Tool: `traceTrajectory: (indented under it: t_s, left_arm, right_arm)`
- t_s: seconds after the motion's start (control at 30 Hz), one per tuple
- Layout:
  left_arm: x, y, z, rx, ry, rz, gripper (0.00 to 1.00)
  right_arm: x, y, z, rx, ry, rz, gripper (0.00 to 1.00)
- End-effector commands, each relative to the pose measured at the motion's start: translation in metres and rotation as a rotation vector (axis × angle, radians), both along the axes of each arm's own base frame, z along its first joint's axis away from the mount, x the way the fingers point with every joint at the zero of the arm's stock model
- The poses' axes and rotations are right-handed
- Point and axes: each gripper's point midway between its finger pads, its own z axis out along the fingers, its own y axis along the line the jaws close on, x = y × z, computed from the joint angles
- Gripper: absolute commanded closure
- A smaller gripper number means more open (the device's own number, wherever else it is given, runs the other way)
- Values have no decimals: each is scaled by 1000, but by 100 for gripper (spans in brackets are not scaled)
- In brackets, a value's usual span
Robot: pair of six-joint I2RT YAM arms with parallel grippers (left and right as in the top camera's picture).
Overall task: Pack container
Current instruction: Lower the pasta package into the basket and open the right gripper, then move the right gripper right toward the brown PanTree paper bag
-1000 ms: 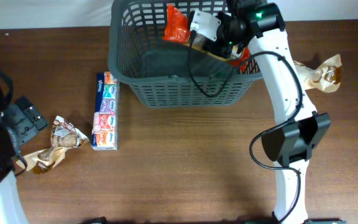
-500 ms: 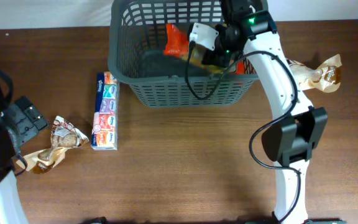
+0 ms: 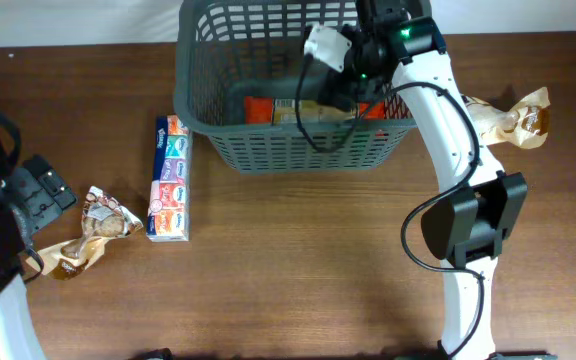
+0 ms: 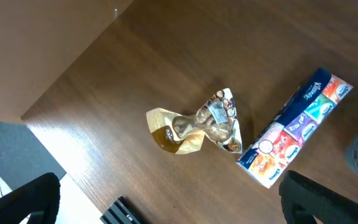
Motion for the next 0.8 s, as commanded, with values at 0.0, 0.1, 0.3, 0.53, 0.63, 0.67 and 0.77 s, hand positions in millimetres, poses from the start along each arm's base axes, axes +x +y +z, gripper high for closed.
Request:
traceTrajectory:
  t_s: [0.0,0.1,0.3,0.53,0.63,0.67,0.77]
  left_arm:
    - [-3,1,3,9,-4,-5,1]
    - [-3,1,3,9,-4,-5,1]
    - [-3,1,3,9,-4,-5,1]
    - [-3,1,3,9,-4,-5,1]
    - [-3,1,3,9,-4,-5,1]
    - [-3,1,3,9,-4,-5,1]
    - [-3,1,3,9,-4,-5,1]
  right_arm:
    - [20,-18,70,103,-118,-268,1]
    - [30,-43,123,118,-251,-448,1]
    - [12,-132,231,143,-535,-892,1]
    - [-37,-266,264,253,-592,-1375,1]
    - [-51,-316,242,300,-502,-1516,1]
    - [-53,-326,231,343,-431,-1518,1]
    - [-54,-318,203,503,-187,-1395,1]
